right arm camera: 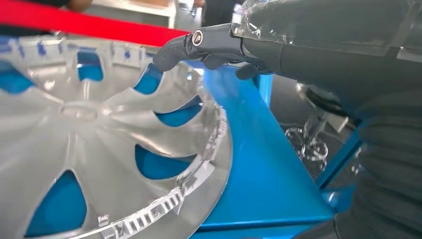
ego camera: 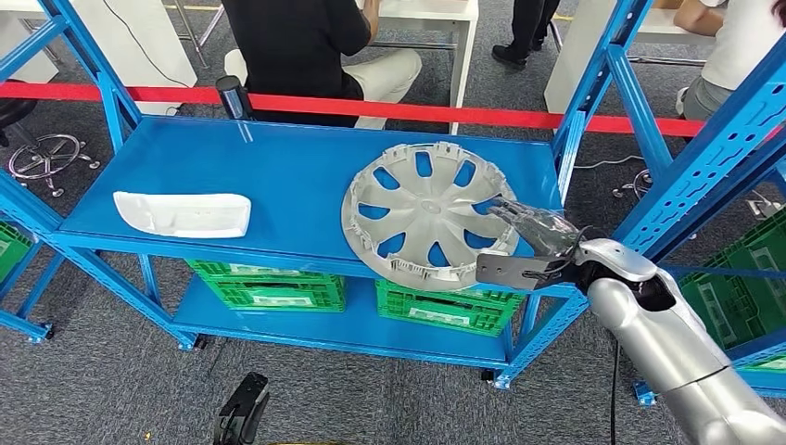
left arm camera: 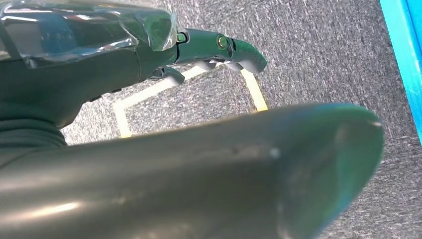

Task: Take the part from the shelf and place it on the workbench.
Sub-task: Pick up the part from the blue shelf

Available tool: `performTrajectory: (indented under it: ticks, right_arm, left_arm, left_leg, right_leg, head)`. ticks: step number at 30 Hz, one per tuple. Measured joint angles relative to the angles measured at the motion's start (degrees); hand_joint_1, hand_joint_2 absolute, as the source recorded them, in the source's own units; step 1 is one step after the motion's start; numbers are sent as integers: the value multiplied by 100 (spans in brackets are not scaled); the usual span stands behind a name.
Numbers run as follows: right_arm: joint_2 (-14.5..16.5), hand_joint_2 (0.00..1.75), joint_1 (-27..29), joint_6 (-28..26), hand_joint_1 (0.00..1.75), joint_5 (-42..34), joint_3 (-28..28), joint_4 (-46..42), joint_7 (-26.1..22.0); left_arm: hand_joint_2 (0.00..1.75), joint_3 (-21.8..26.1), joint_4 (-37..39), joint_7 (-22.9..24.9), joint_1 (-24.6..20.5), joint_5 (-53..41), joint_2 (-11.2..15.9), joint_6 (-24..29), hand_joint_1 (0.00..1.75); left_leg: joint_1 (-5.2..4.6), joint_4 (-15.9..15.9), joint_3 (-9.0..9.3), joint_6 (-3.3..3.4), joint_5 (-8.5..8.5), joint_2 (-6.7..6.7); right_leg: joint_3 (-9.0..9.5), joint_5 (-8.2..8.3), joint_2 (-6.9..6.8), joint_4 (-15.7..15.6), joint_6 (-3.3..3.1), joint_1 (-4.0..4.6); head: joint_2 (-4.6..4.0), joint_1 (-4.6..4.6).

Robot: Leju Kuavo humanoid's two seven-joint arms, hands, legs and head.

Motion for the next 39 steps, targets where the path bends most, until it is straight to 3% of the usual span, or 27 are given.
performTrajectory:
  ticks: [8,18,30,39]
  right_arm:
    - [400,175,-602,-19,0,-111,636,896,-86]
    - [1040,175,-769,35,0,-495,1128,1210,-141]
    - [1198,175,-833,32,0,-724,1353,1347,-158]
    - [1593,175,-859,157,0,-1209,1514,1708,186]
  left_arm:
    - [0,-174,40,9,-42,170,0,67,0]
    - [0,-323,43,93,-53,286,19,219,0]
    - [0,-418,43,106,-56,312,51,225,0]
    - [0,-574,45,179,-120,394,80,242,0]
  left_leg:
    - [1,0,1,0,1,-1]
    - [5,0,-1,0,1,-2]
    - [3,0,0,0,1,-2]
    - [13,0,1,-1,1,-1]
  right_leg:
    - [2,0,0,0,0,0]
    - [-2,-1,-1,1,-1,0]
    - [1,0,-1,1,0,-2]
    - [-1,-1,-1,1,-1,8]
  head:
    - [0,1]
    - [0,1]
    - [0,1]
    - [0,0]
